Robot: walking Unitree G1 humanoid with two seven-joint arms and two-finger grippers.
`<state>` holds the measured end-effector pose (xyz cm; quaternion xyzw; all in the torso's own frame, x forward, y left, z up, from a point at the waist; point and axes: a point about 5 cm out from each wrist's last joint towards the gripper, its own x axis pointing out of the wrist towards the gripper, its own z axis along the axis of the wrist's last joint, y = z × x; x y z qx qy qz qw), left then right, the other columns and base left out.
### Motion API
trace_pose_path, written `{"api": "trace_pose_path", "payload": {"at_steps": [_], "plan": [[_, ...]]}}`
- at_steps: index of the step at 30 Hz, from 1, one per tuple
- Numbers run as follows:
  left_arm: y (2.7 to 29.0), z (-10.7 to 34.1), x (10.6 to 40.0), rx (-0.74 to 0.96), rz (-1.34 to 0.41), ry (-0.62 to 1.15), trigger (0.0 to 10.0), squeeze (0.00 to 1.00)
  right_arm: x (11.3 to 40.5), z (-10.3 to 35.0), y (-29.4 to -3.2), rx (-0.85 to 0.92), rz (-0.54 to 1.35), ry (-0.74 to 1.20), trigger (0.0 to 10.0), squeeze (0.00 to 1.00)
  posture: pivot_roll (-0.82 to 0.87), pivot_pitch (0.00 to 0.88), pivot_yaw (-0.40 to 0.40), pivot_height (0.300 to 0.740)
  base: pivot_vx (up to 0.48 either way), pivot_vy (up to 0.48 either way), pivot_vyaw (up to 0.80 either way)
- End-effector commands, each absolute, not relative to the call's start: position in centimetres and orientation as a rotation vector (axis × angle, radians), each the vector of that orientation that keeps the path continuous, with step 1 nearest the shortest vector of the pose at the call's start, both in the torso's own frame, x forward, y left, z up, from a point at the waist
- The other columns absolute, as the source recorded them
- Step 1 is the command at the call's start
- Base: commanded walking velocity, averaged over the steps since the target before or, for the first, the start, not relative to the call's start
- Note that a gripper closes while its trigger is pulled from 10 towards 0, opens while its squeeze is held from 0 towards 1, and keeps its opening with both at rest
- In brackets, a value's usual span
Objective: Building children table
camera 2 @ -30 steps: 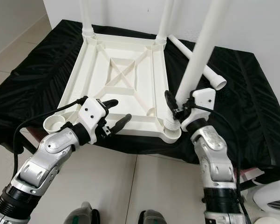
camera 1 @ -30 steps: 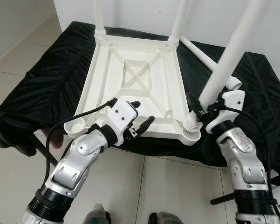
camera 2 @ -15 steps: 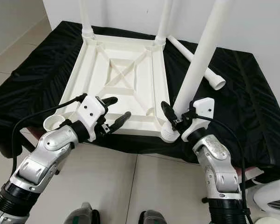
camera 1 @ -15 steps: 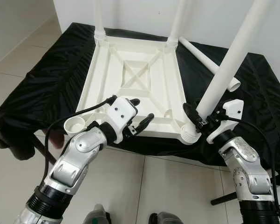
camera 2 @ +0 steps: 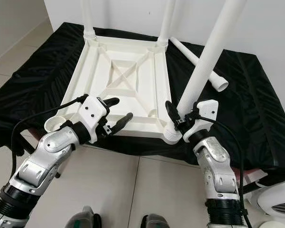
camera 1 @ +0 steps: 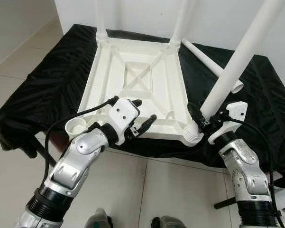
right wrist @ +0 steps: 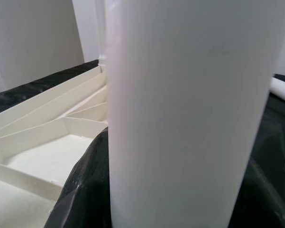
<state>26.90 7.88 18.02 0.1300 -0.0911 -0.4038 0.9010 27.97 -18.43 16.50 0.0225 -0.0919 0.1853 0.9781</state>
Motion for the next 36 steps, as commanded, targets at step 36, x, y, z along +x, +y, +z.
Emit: {"api": "trace_pose_path", "payload": {"at_steps": [36], "plan": [[7.6, 18.5, 26.5, 0.271, -0.899, -0.204, 10.0, 0.00, 26.8, 12.6, -17.4, -0.045, 0.404, -0.098, 10.0, 0.00, 0.04, 0.074, -0.049, 0.740, 0.000, 0.000, 0.00]]}}
